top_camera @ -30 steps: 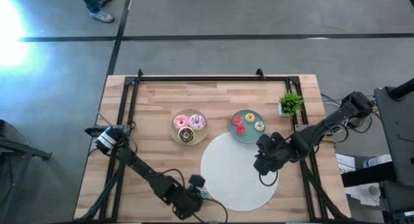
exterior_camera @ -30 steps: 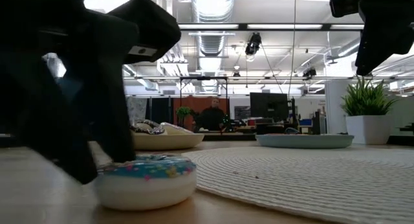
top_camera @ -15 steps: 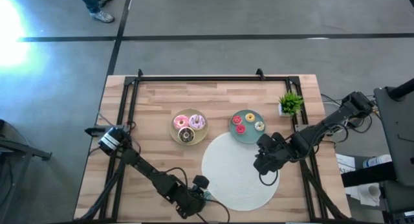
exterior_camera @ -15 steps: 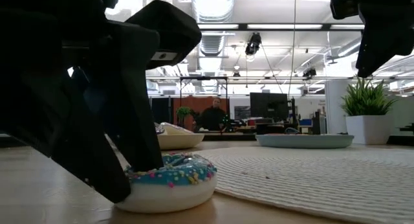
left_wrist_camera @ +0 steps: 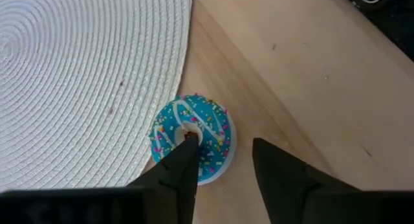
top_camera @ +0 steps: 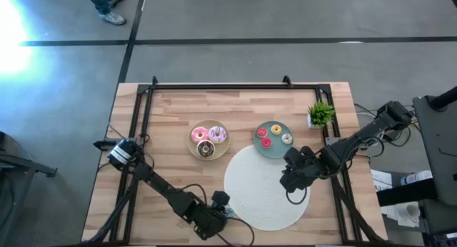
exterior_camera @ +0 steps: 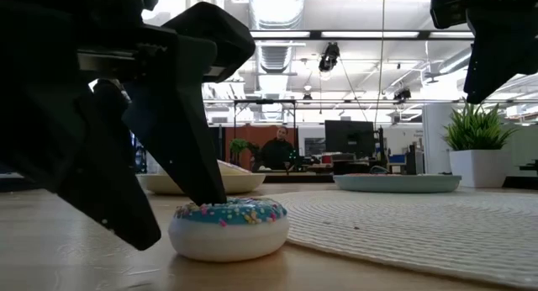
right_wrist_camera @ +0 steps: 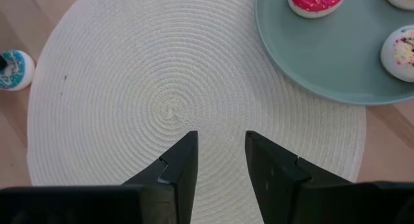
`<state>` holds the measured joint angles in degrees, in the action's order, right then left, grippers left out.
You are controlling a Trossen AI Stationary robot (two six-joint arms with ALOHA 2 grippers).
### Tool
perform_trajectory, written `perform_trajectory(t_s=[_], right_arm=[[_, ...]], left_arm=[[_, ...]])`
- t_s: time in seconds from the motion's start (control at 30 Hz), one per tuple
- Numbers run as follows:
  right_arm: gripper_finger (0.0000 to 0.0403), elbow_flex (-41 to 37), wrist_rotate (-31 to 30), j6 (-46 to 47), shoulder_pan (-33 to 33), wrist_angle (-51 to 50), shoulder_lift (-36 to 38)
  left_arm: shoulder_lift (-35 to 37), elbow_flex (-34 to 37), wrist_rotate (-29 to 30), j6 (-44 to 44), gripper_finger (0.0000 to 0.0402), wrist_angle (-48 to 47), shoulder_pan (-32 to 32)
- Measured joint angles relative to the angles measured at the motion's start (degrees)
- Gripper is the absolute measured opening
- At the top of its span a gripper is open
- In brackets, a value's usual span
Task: Pick & Place donuts
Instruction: Put the small blue donut on the blue plate
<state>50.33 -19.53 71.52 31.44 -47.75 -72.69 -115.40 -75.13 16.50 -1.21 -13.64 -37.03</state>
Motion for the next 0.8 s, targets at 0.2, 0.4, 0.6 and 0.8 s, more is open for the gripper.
perform_trajectory(t_s=[0.2,0.4,0.6,0.8], right_arm=[[0.0118,0.0,0.0,0.1,0.0,0.0,0.0],[0.0118,-0.2,0.0,0.5,0.0,0.0,0.0],[0.0118,-0.4,0.0,0.5,0.1,0.0,0.0],[0.0118,-0.8,0.0,0.5,0.0,0.0,0.0]], left_arm=[[0.0,0.2,-0.5,-0.3,0.0123,0.1,0.2],[0.0,-0.1,3.9,-4.9,0.0104,0.1,0.2],[0.1,-0.2,2.3,-5.6,0.0092,0.3,0.2],[-0.1,0.1,1.0,-5.4,0.0091,1.2,0.3]])
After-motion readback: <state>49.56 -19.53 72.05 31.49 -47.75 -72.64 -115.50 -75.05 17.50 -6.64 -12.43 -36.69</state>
